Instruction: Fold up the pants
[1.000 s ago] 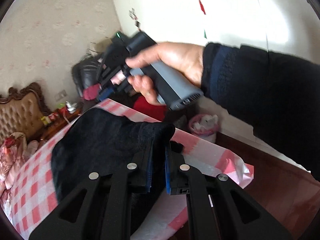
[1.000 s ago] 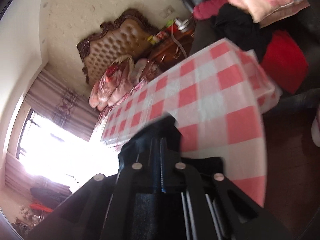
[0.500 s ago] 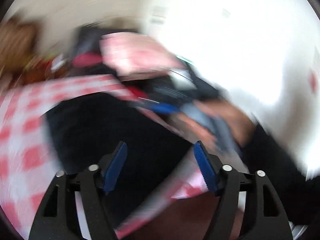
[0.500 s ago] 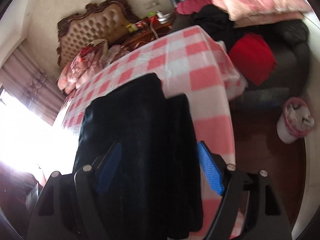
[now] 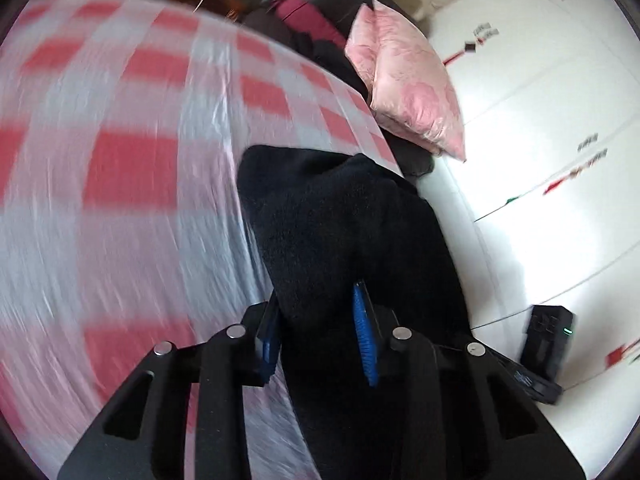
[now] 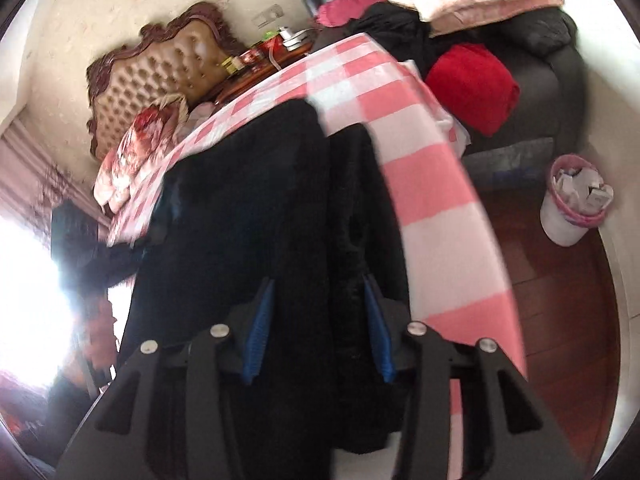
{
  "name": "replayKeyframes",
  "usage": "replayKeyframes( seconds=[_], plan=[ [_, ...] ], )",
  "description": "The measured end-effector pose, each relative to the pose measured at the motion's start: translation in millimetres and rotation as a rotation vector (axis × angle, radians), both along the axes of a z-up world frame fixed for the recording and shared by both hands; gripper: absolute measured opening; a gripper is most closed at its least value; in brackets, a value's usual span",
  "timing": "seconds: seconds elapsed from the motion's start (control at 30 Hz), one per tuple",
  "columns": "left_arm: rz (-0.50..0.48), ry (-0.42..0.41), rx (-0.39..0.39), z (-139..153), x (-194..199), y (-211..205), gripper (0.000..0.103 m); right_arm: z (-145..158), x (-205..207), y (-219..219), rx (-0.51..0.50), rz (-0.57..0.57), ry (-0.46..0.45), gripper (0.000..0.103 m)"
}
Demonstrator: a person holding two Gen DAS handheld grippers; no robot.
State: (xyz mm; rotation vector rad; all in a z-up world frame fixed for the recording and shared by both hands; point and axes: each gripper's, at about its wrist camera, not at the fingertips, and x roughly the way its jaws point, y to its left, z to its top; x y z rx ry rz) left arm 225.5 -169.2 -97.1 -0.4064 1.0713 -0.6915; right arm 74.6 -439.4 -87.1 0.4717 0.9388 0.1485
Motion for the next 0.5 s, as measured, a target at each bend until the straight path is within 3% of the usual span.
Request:
replayKeyframes(
  seconds=[0.07, 0.13, 0.3, 0.4, 0.5],
  plan=[
    [-0.014, 0.014, 0.005, 0.6, 10.9, 6.9, 0.032, 4.3, -5.1, 8.4, -0.048, 0.008, -0.006, 0.046],
    [-0.006, -0.006, 0.006, 4.8, 6.9, 15.7, 0.032, 13.9, -8.0, 12.8, -0.146, -0.028, 0.004, 0.055],
    [0.038, -0.258, 0.097, 40.4, -54.3, 24.5, 0.033, 34.0, -9.8, 36.6, -0.415, -0.077, -0.016, 0.062],
    [-0.033, -0.398, 0.151, 55.3, -103.9, 8.1, 0.036, 33.3, -7.9, 41.0, -0.460, -0.091, -0.007, 0.062],
    [-0.130, -0.484, 0.194, 59.9, -146.8, -9.2, 0.036, 30.0, -7.5, 44.9, -0.489, -0.098, 0.003, 0.062]
  ],
)
